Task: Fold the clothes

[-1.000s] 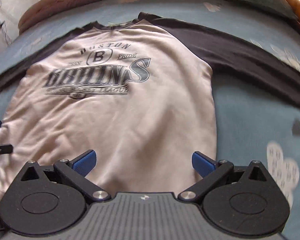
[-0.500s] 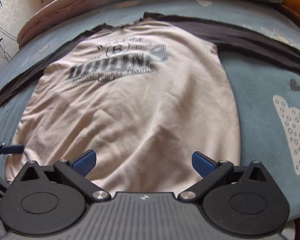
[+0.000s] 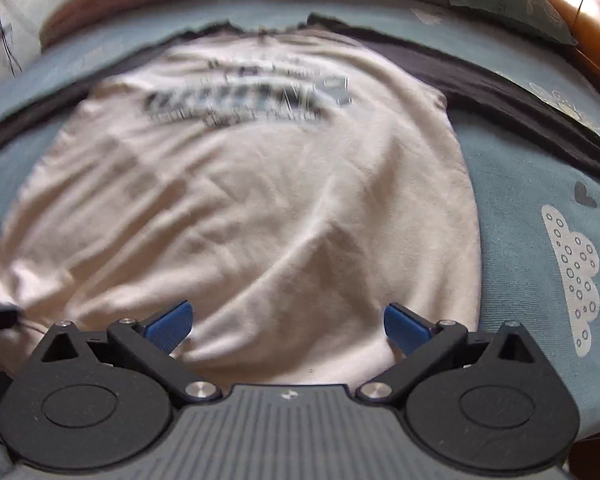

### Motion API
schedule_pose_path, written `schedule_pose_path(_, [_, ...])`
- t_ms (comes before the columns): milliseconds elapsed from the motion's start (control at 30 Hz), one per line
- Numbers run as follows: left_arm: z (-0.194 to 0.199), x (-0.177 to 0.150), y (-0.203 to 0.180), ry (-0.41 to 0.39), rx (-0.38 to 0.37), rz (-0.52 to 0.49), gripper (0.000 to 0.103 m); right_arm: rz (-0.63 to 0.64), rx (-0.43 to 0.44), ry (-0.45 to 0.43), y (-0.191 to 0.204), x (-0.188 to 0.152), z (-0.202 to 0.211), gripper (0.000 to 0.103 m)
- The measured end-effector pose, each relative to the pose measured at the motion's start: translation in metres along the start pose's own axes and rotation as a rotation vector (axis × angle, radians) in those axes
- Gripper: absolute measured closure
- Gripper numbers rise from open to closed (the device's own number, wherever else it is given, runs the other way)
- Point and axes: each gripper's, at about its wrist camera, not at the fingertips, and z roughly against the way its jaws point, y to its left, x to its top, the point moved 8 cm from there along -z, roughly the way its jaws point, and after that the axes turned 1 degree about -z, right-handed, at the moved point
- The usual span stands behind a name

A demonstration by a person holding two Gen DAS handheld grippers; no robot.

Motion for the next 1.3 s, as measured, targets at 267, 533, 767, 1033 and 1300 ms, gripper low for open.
schedule_pose_path(267, [0.013, -0.05, 0.012, 0.067, 0.025, 0.033, 0.001, 0.027, 0.038, 0.015, 0.005, -0.029, -0.002, 0.0])
schedule_pose_path(533, [0.031, 0.031, 0.033, -0.039, 0.042, -0.07, 0.001, 0.034, 0.072, -0.031, 0.009, -0.004, 0.011, 0.0])
schedule_pose_path(767, [-0.045, 0.09, 0.059, -0.026, -0.006, -0.035, 0.001, -0.011, 0.025, -0.079, -0.014, 0.053, -0.026, 0.0])
schedule_pose_path(1033, [-0.043, 0.023, 0.106, 0.063, 0.068, 0.04, 0.001, -0.056, 0.062, -0.066, -0.053, 0.015, -0.022, 0.0])
schedule_pose_path(1300, [-0.021, 0.062, 0.119, 0.032, 0.066, 0.053, 0.002, -0.148, 0.097, -0.063, -0.06, 0.03, -0.007, 0.0])
